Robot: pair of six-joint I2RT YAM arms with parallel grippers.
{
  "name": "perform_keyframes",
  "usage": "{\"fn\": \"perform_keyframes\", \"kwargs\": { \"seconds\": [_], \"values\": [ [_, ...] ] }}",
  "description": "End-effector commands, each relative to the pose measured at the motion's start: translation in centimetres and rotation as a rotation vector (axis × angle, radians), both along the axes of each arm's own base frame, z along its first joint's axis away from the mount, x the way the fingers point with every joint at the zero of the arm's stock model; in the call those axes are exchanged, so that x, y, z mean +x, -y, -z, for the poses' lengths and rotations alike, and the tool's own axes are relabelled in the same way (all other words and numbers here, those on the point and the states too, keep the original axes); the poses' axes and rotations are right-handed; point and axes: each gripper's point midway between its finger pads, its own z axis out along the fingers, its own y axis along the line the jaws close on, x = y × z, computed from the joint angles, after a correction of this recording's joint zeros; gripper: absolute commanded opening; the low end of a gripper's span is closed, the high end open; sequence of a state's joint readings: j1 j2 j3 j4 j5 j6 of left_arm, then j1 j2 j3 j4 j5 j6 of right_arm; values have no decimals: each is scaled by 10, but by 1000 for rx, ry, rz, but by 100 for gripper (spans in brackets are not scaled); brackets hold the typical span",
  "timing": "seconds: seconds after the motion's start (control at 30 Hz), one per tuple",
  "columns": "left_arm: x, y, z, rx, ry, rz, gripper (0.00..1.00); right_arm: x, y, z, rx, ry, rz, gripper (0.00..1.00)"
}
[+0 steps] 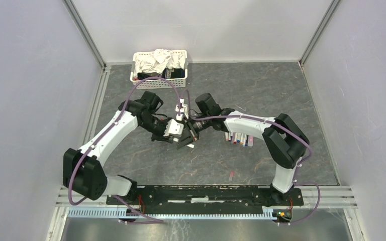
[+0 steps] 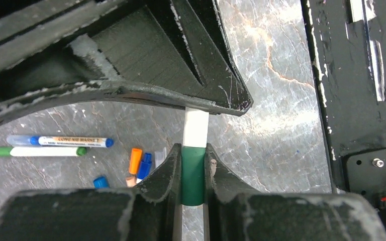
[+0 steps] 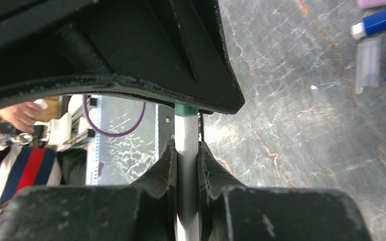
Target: Open the pen caps
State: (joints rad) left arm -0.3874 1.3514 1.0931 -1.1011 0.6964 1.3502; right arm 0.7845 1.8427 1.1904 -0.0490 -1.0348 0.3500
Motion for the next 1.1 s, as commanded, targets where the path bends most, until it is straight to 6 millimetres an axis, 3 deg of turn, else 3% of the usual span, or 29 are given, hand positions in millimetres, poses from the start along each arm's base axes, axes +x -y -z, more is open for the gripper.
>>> {"fn": "perform_keyframes", "kwargs": {
  "seconds": [0.0,0.17,0.3,0.4,0.5,0.57,0.63,0.83,0.93,1.07],
  "values": [
    [37,-40,-5,128,117,-48,2,-6,32,12,-69,-19,59,0],
    [66,-67,-11,151,149,-107,2,-15,55,24,-111,-10,89,0],
    [73,-63,-6,107,141,-151,2,-1,69,23,-128,7,162,0],
    [75,-53,6,41,125,-196,2,40,88,26,-212,45,341,0],
    [78,-47,22,10,95,-252,2,98,129,35,-420,157,632,0],
    [81,-46,35,11,77,-289,3,123,156,37,-550,234,786,0],
    [86,-47,46,21,74,-325,4,136,178,38,-629,270,890,0],
    [96,-53,74,81,50,-405,17,151,221,48,-742,317,1108,0],
    [98,-57,86,116,26,-438,31,154,233,57,-785,319,1153,0],
    [100,-58,90,125,14,-463,39,158,237,65,-813,318,1177,0]
  ]
}}
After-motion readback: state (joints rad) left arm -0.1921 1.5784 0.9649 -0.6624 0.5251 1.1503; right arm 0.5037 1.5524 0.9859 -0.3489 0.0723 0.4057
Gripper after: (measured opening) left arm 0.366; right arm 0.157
